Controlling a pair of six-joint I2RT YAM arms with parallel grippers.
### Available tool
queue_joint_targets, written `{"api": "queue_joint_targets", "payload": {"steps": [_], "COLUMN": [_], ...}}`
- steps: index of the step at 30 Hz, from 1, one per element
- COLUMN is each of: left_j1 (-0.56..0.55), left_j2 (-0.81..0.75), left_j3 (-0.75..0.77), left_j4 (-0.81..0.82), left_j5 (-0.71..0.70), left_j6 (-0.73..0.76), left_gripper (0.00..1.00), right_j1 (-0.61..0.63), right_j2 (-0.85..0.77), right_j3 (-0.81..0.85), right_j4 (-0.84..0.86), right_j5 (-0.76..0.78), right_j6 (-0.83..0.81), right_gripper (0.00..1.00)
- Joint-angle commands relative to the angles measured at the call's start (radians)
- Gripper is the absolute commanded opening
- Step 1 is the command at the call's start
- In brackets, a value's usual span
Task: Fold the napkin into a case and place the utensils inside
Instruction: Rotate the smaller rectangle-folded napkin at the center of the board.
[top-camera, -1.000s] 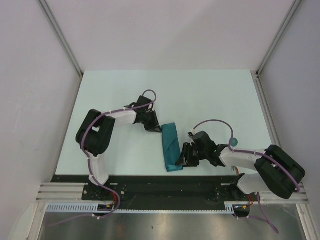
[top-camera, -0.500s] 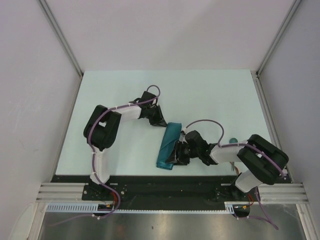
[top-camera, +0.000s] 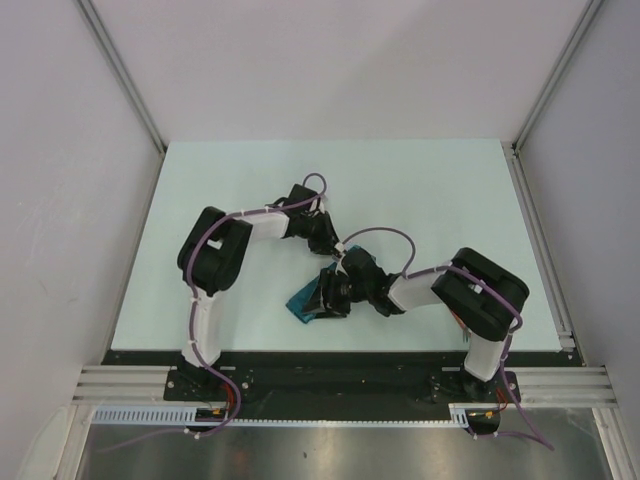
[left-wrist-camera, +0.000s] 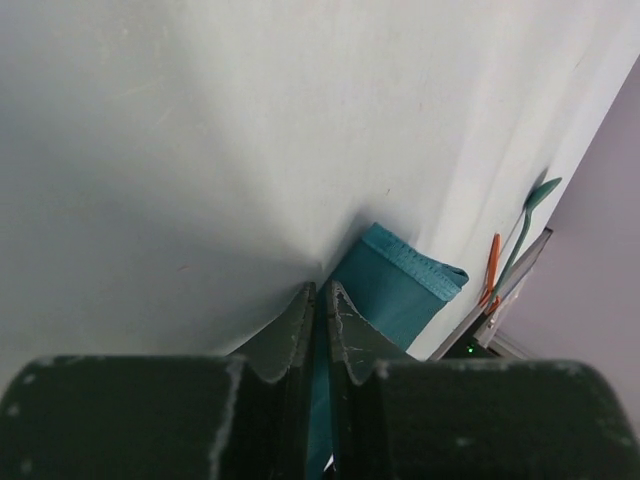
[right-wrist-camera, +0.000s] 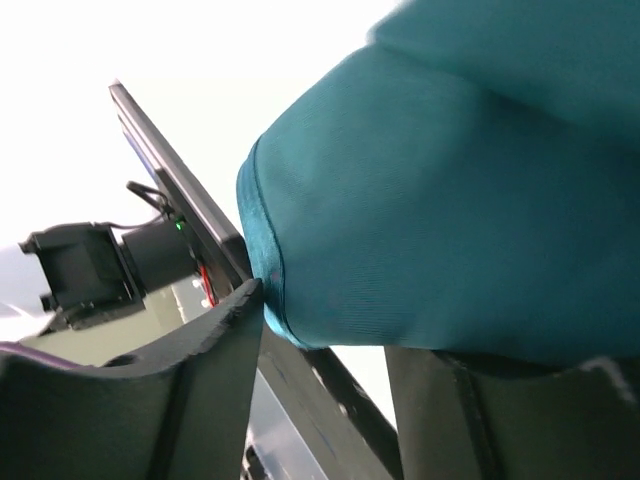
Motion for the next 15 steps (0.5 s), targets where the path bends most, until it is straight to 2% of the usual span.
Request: {"api": "queue_joint_targets", "payload": {"steps": [1, 4, 5, 8, 12, 15], "left_j1": [0.009, 0.046, 0.066, 0.095, 0.100, 0.089], "left_j2": [-0.012, -0.065, -0.103, -0.157, -0.242, -0.342], "left_j3": [0.046, 0.051, 0.060, 0.101, 0.103, 0.017], "left_j4": [-0.063, -0.132, -0.164, -0.250, -0.308, -0.272], "left_j5": [0.024, -0.032, -0.042, -0.069, -0.101, -0.098], "left_j6": [0.026, 0.072, 0.084, 0.138, 0.193, 0.186], "left_gripper": [0.14, 0.21, 0.27, 0.32, 0.35, 0.35], "right_j1": [0.006, 0.015, 0.017, 0.027, 0.047, 0.050], "right_j2": [0.070, 0.046, 0.035, -0.063, -0.203, -0.355], "right_j3": [0.090, 0.107, 0.106, 0.055, -0.009, -0.066], "right_j4": [-0.037, -0.080, -0.102, -0.177, -0.332, -0.436], "right_j5": [0.043, 0.066, 0.072, 0.121, 0.194, 0.260], "right_j6": [-0.056, -0.069, -0.068, -0.066, -0.082, -0.080], "right_gripper": [0.57, 0.63, 0.65, 0.72, 0.77, 0.78]}}
